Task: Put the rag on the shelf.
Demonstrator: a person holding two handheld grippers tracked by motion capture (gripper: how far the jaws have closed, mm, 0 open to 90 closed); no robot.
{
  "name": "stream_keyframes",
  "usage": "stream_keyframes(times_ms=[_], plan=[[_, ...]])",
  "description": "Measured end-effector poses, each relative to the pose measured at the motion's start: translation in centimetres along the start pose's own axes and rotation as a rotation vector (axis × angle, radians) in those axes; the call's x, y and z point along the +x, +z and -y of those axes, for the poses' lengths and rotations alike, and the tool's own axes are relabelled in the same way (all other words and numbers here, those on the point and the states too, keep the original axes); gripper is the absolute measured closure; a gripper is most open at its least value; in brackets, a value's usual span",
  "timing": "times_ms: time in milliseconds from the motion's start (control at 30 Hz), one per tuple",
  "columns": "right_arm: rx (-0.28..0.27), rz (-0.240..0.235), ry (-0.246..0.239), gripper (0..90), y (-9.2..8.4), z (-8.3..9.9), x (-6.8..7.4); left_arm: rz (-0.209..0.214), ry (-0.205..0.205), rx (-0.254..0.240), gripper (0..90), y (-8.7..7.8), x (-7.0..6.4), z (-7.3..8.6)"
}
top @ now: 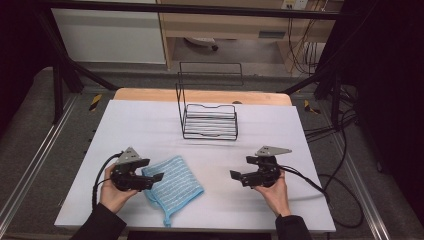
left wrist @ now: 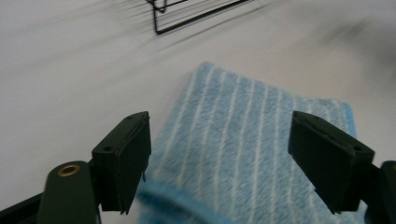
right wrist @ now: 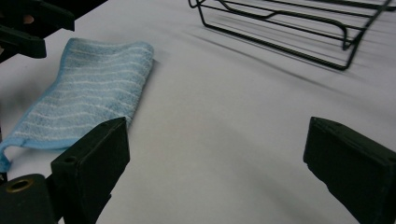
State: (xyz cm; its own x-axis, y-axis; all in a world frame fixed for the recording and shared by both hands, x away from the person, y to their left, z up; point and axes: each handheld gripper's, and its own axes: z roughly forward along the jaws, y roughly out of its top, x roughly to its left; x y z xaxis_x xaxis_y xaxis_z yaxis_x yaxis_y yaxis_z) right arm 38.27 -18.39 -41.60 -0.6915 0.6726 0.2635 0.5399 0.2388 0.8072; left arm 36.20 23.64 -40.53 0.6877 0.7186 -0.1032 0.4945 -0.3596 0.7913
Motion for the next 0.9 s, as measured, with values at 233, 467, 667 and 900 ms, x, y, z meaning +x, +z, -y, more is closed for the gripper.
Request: stream_keyframes(times_ms=[233, 467, 667, 900], plan=[[0.041, -0.041, -0.027, 16.8, 3.0, -1.4, 2.1, -0.037, -0.061, -0.035, 13.8, -1.9, 2.4, 1.6], [0.108, -0.112, -0.048, 30.1, 6.7, -2.2, 4.6, -0.074, -0.078, -0.036, 12.7, -2.4, 3.6, 2.5], [0.159, -0.151, -0.046, 42.9, 9.5, -2.1, 6.0, -0.088, -0.079, -0.031, 12.6, -2.2, 3.9, 2.8], [0.226, -0.160, -0.072, 58.8, 11.9, -1.2, 6.7, -0.088, -0.077, -0.024, 12.7, -2.0, 4.0, 2.9]])
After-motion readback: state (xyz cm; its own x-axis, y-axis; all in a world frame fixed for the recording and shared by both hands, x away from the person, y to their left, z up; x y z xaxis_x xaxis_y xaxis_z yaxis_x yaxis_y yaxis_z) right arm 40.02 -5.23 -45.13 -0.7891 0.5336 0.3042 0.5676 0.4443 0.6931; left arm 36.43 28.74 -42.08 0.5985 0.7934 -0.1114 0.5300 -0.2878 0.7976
